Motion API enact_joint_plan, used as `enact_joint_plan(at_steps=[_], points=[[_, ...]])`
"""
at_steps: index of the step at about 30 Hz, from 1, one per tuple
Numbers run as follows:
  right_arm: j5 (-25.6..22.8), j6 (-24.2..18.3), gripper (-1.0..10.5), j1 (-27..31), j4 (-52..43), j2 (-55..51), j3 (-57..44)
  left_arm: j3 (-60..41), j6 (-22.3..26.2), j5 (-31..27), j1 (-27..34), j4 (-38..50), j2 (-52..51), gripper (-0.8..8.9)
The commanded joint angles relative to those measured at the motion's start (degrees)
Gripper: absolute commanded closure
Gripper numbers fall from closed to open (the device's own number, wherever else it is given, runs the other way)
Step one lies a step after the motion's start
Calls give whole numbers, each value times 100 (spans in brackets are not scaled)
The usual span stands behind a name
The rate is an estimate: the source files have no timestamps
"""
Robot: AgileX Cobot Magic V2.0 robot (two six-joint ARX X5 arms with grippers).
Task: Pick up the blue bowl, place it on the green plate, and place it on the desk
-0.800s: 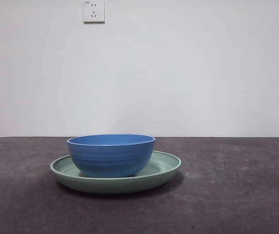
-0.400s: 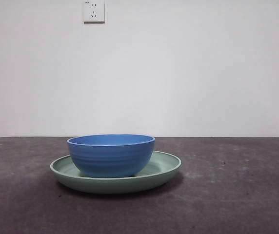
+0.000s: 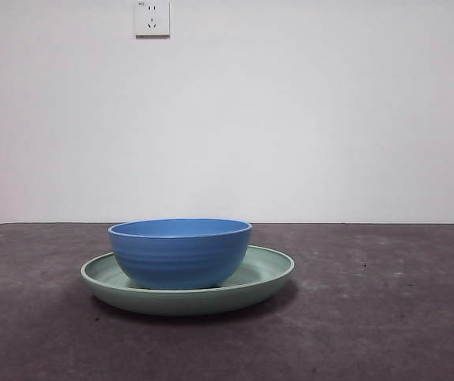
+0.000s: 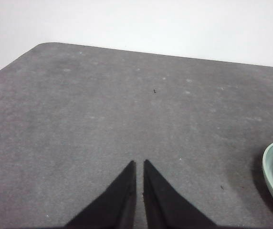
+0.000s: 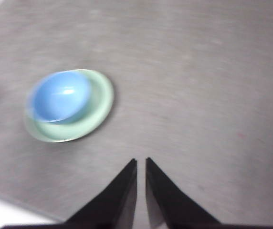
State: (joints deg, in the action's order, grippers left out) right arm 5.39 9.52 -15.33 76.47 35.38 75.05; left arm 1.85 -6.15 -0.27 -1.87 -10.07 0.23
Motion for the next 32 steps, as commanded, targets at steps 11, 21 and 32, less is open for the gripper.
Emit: enact_joint_plan(at_steps=[11, 21, 32], points=[[-254, -345, 921, 1856, -6791, -1917, -5311, -118, -39, -24, 15, 90, -4, 789], [-238, -597, 921, 1851, -7047, -2889, -6933, -118, -39, -24, 15, 90, -4, 789], [-238, -887, 921, 1851, -7042, -3318, -7379, -118, -39, -24, 15, 90, -7, 789]])
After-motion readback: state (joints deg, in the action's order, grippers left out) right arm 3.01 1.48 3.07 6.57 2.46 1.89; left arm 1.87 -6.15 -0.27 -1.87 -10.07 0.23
